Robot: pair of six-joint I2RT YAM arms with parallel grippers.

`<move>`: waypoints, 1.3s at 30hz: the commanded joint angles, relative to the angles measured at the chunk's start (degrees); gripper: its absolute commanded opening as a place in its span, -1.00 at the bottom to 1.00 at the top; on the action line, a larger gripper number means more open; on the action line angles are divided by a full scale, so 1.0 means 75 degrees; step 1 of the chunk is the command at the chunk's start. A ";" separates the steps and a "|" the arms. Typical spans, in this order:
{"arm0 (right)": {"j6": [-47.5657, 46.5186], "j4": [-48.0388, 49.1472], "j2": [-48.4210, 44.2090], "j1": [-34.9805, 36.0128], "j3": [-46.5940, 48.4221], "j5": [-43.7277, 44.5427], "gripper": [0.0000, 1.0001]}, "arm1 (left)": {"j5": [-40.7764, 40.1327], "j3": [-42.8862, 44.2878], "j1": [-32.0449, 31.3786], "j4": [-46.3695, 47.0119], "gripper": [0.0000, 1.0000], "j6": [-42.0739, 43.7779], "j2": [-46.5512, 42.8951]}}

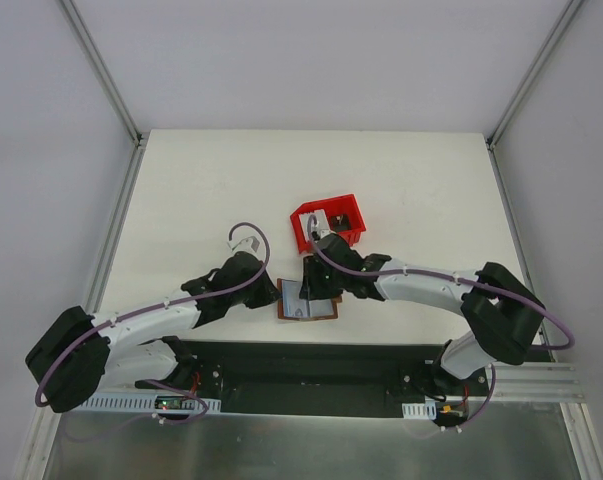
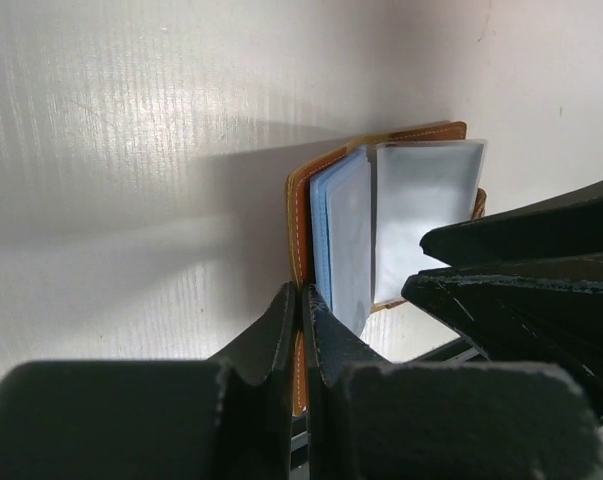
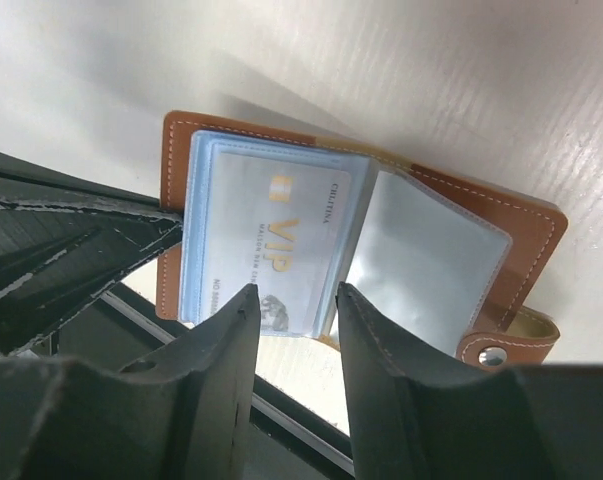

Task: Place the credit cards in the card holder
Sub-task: Insert the credit card into the card holder.

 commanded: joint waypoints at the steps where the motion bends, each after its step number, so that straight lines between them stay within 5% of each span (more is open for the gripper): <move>1: -0.0241 -0.0386 -0.0212 0.0163 0.0513 0.0286 -0.20 | 0.0109 0.0025 0.0040 -0.0102 -1.00 0.0061 -0.0232; 12: -0.0229 -0.0503 0.0608 0.0585 0.1263 0.0146 -0.05 | 0.0179 0.0013 0.0051 -0.0102 -1.00 0.0060 -0.0314; 39: -0.0382 -0.0855 0.0633 0.0726 0.1439 0.0638 -0.16 | 0.0097 -0.0022 0.0051 -0.0149 -1.00 0.0061 -0.0338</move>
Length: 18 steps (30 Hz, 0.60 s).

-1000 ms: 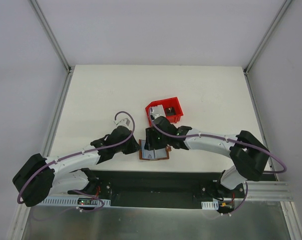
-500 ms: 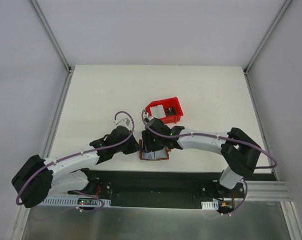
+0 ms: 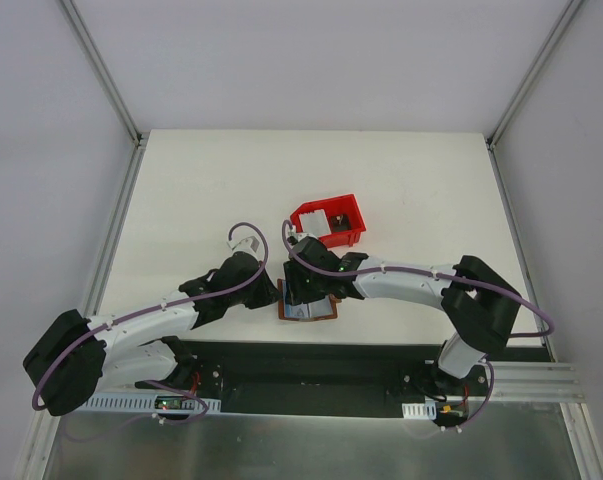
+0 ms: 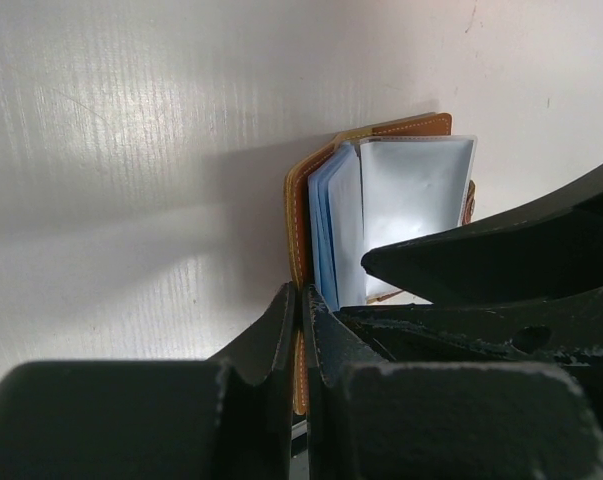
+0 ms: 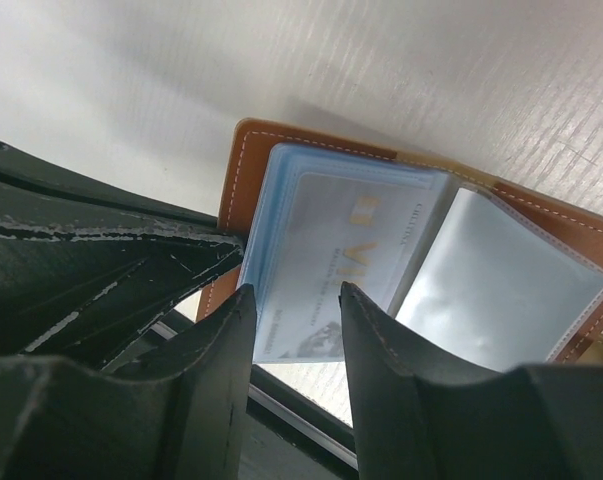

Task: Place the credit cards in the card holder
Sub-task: Insert the credit card into the card holder.

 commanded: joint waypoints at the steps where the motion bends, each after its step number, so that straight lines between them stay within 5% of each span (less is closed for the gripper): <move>1: -0.0163 -0.0057 -0.0318 0.0027 0.0166 0.0227 -0.14 | -0.0051 -0.0019 0.0051 -0.0041 -1.00 0.0069 -0.0101; 18: -0.0081 0.0085 -0.0342 0.0015 0.0071 0.0345 -0.12 | -0.0098 -0.0101 0.0051 -0.0041 -1.00 0.0046 -0.0137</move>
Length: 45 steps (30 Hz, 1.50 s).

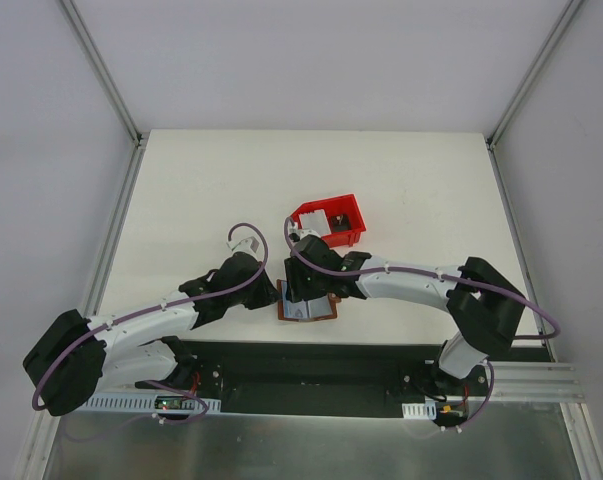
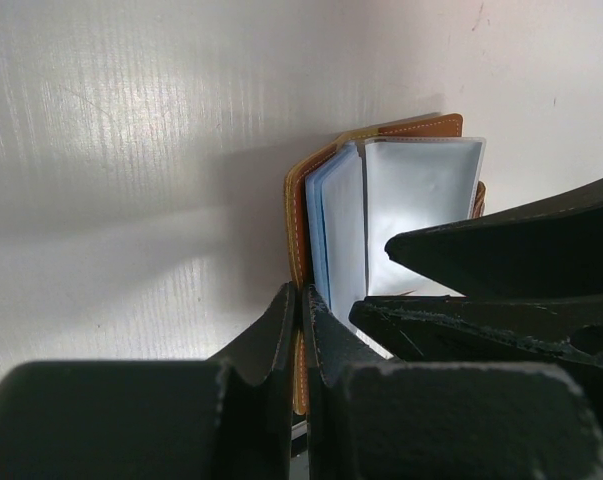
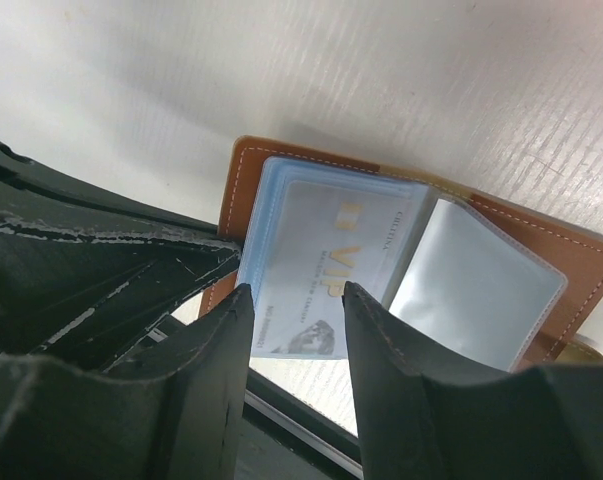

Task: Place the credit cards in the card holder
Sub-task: Insert the credit card into the card holder, then turn over the card slot in the card holder.

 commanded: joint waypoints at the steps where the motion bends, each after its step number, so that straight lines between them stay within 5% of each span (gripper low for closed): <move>1: -0.0040 0.0073 -0.0115 0.0015 0.0098 0.0015 -0.11 | -0.0096 -0.0072 0.0051 0.0000 -1.00 0.0037 -0.0134; 45: -0.0087 0.0213 0.0003 0.0003 0.0133 -0.0021 0.04 | -0.0060 -0.0025 0.0051 -0.0012 -1.00 0.0025 -0.0134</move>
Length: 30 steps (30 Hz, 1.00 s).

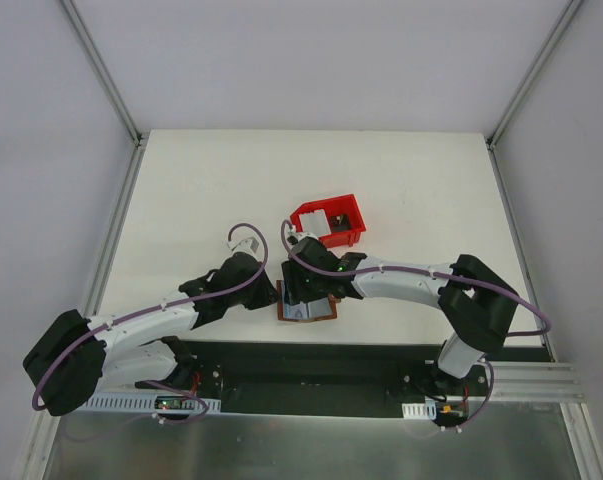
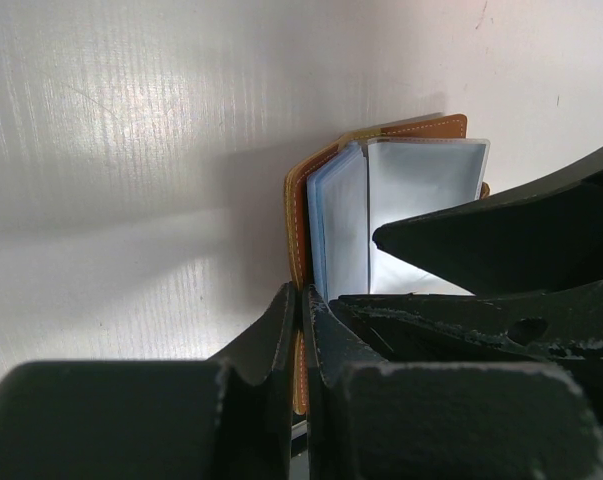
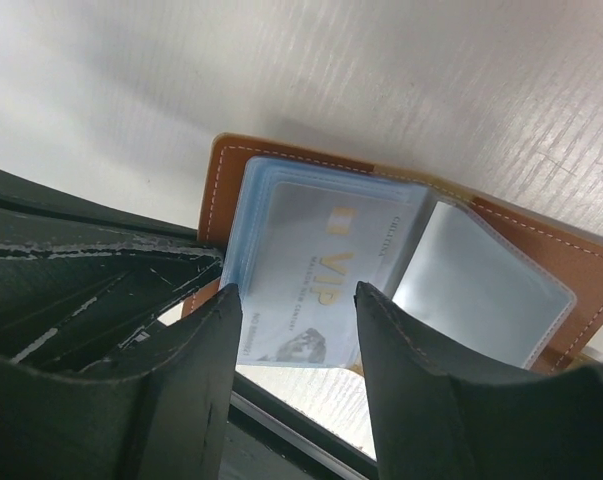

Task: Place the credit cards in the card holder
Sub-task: Turn over the card slot in the card holder.

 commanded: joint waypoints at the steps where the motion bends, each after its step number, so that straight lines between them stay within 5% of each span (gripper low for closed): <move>1: -0.0058 0.0187 -0.0251 0.0003 0.0136 0.0093 0.04 | -0.0072 -0.0022 0.0051 0.0020 -1.00 0.0014 -0.0134; 18: -0.0281 -0.0574 -0.0039 0.0085 0.0441 0.0562 -0.11 | -0.0072 -0.0034 0.0051 0.0020 -1.00 0.0002 -0.0134; 30: -0.0609 -0.2284 0.0043 0.0402 0.1343 0.1874 -0.18 | -0.0095 -0.0058 0.0051 0.0020 -1.00 0.0014 -0.0134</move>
